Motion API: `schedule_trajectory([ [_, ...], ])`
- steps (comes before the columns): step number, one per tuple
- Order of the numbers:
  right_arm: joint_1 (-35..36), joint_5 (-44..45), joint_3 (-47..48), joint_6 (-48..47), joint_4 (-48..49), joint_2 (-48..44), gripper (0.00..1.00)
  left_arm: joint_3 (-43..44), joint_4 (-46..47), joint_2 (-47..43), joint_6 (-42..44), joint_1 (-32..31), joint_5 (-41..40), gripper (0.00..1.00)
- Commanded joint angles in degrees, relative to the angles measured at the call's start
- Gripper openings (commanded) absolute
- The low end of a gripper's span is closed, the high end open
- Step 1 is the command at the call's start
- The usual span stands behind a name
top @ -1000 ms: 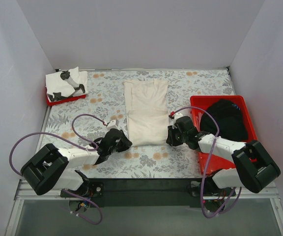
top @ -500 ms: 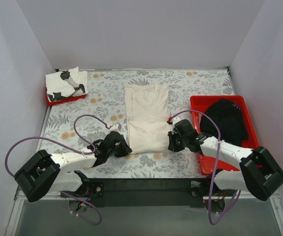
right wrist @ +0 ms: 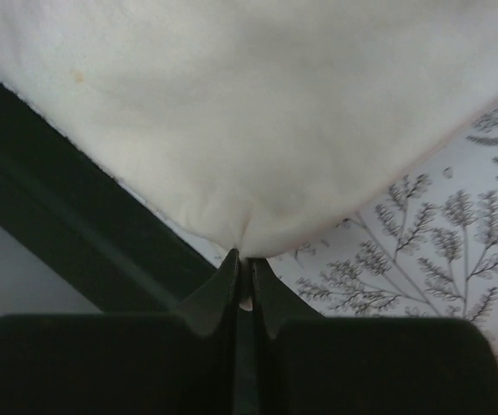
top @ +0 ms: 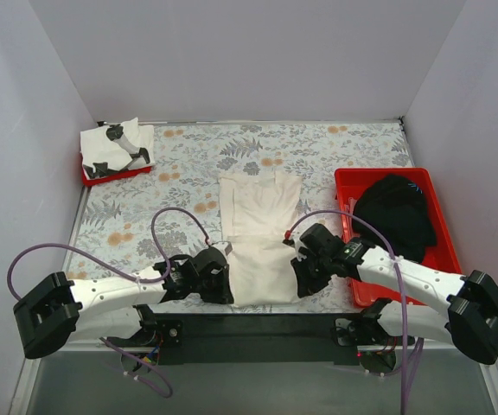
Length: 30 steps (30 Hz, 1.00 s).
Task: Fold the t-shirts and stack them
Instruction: Fold the tshirt
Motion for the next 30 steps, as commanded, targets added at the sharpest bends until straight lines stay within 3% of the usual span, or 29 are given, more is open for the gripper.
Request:
schedule_trajectory([
  [1,2.7,-6.4,3.2,1.3,-7.2,-1.6,0.01,3.3,-9.1,-2.3,-0.5,-2.8,5.1,0.0],
  [9,8.5,-17.3,5.9,-3.0,-16.2,-0.4,0.01,6.8,-14.4,-5.4,2.2,-5.3,20.0,0.0],
  [15,8.6,-24.3,7.9,-7.1,-19.3,-1.7,0.01,5.7,-15.3,-8.7,1.9,-6.3,25.9,0.0],
  [23,8.5,-23.7,18.0,-6.7,-22.0,-5.5,0.01,6.9,-15.0,-27.4,-5.7,-6.3,22.5,0.0],
  [30,7.0,-12.1,27.4,-7.1,-21.8,-3.7,0.01,8.6,-10.5,-34.1,-5.3,-6.3,4.0,0.0],
])
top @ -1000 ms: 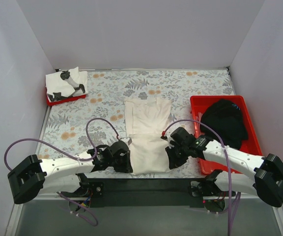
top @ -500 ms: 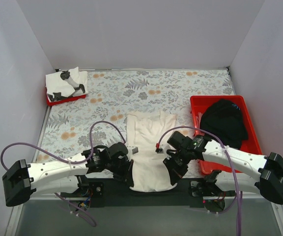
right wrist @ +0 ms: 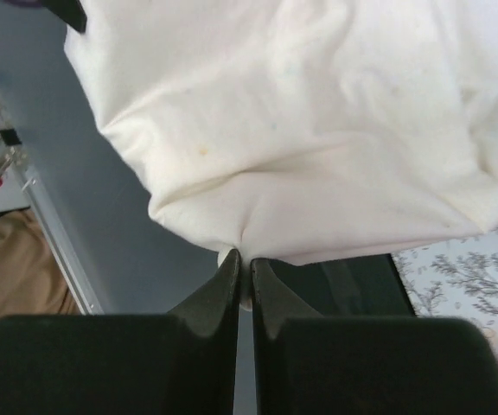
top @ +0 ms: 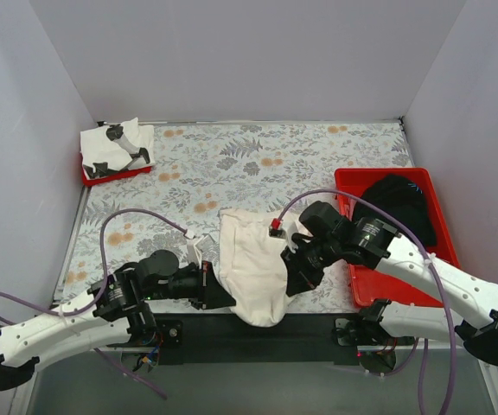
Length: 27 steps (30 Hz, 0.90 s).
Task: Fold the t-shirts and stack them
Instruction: Fold the tshirt
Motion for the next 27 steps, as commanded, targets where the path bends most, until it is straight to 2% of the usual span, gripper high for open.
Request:
schedule_trajectory([
  [1,-1.3,8.3,4.5,-0.7,-0.4,0.8,0.01,0.6,3.3,0.0,-0.5,-0.2,-11.1,0.0],
  [5,-3.1,15.4,5.6,-1.1,1.1,1.2,0.01,-0.9,4.7,3.0,-0.5,-0.2,-19.6,0.0],
  [9,-4.7,21.5,3.9,-0.5,3.9,0.7,0.01,-1.7,6.6,4.0,-0.1,-0.1,-31.7,0.0],
  [13,-5.7,27.2,2.2,1.0,7.4,0.2,0.01,-0.9,9.2,5.3,3.2,0.5,-37.5,0.0],
  [16,-5.8,29.3,1.5,1.8,10.9,-0.2,0.01,-0.4,14.4,8.5,5.6,1.8,-36.5,0.0],
  [21,-6.0,33.0,1.5,2.2,15.1,-0.4,0.01,0.5,20.2,17.5,9.8,7.4,-30.4,0.0],
  [27,-6.5,34.9,2.2,1.9,16.7,0.7,0.01,2.2,23.9,20.3,12.3,12.7,-27.3,0.0],
])
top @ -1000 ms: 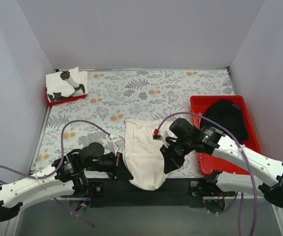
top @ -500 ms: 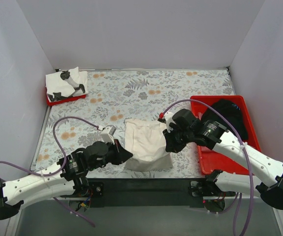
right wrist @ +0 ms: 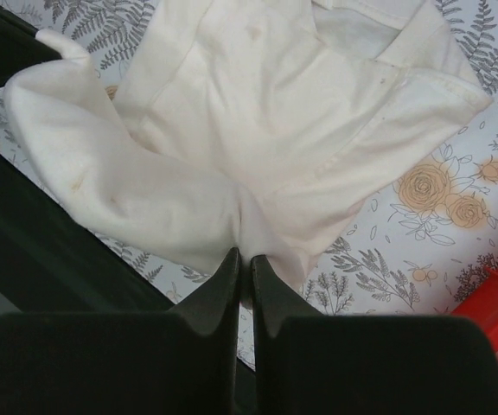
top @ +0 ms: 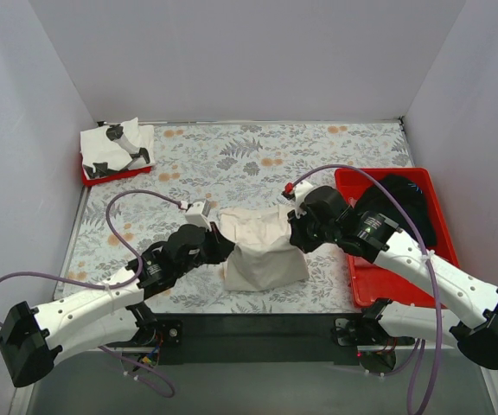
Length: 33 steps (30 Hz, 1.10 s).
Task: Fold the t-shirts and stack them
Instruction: Fold the tshirt
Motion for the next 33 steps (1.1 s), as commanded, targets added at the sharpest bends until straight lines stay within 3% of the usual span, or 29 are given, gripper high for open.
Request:
schedule_trajectory([
  [1,-0.4,3.7,1.2,0.1,4.4,-0.5,0.01,3.6,4.4,-0.3,3.4,1.7,1.4,0.0],
  [16,-4.1,6.8,4.2,-2.8,7.7,3.8,0.01,7.5,7.7,5.2,7.6,7.8,4.5,0.0],
  [33,-14.3,3.8,5.0,-5.1,13.8,15.8,0.01,9.5,16.9,19.8,9.6,21.7,15.3,0.0],
])
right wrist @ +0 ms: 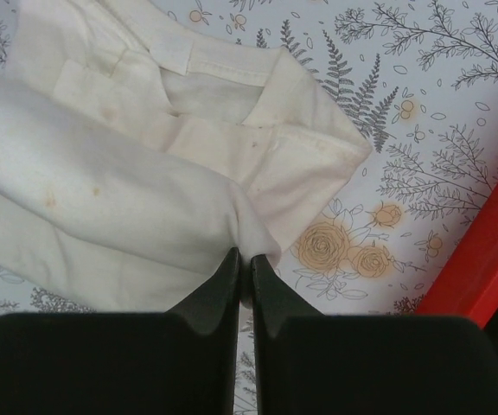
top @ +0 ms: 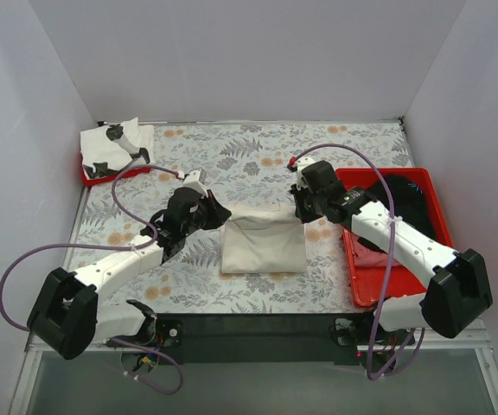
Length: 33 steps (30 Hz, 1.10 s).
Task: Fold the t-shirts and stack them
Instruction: Fold the tshirt
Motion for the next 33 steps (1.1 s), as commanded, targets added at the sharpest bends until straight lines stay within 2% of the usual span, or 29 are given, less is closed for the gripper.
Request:
schedule_trajectory([
  [1,-1.4,0.2,3.0,-1.6,4.0,2.5,0.01,3.0,3.5,2.6,1.8,2.0,3.2,0.0],
  [14,-5.8,1.0,6.9,-2.3,7.3,14.3,0.01,7.2,9.2,16.8,2.1,7.5,4.6,0.0],
  [17,-7.1,2.7,9.5,-2.3,7.3,17.0,0.01,10.4,7.6,19.9,2.0,8.3,1.3,0.0],
  [18,-7.4,3.7,10.5,-2.3,7.2,17.3,0.01,11.6,6.5,20.6,1.9,8.6,-2.9,0.0],
  [19,-7.7,5.8,12.5,-2.3,7.1,17.6,0.06,13.4,5.4,21.3,1.6,8.9,-4.5,0.05],
  [20,-8.1,7.0,13.8,-2.2,6.9,17.5,0.14,16.8,2.6,22.3,1.5,9.3,-6.2,0.15],
  [21,-8.2,8.2,14.8,-2.2,6.2,17.2,0.29,18.8,1.3,22.5,1.5,9.7,-7.4,0.38],
  [23,-8.5,11.0,17.3,-2.1,5.6,16.1,0.41,21.4,-0.6,21.2,2.0,9.8,-11.2,0.56],
  [24,-8.5,11.7,17.7,-2.2,5.6,14.1,0.48,22.7,-1.3,20.3,2.2,9.9,-12.4,0.76],
  [27,-8.5,13.2,17.5,-2.3,5.6,9.6,0.57,22.6,-1.4,16.4,3.6,9.9,-14.0,0.82],
  [31,-8.5,7.5,13.7,-2.4,6.6,5.6,0.59,18.4,-1.8,13.5,4.0,10.0,-9.9,0.83],
  [33,-8.5,4.2,10.3,-2.0,7.9,4.7,0.59,14.9,-1.6,13.3,3.3,9.9,-5.3,0.83],
])
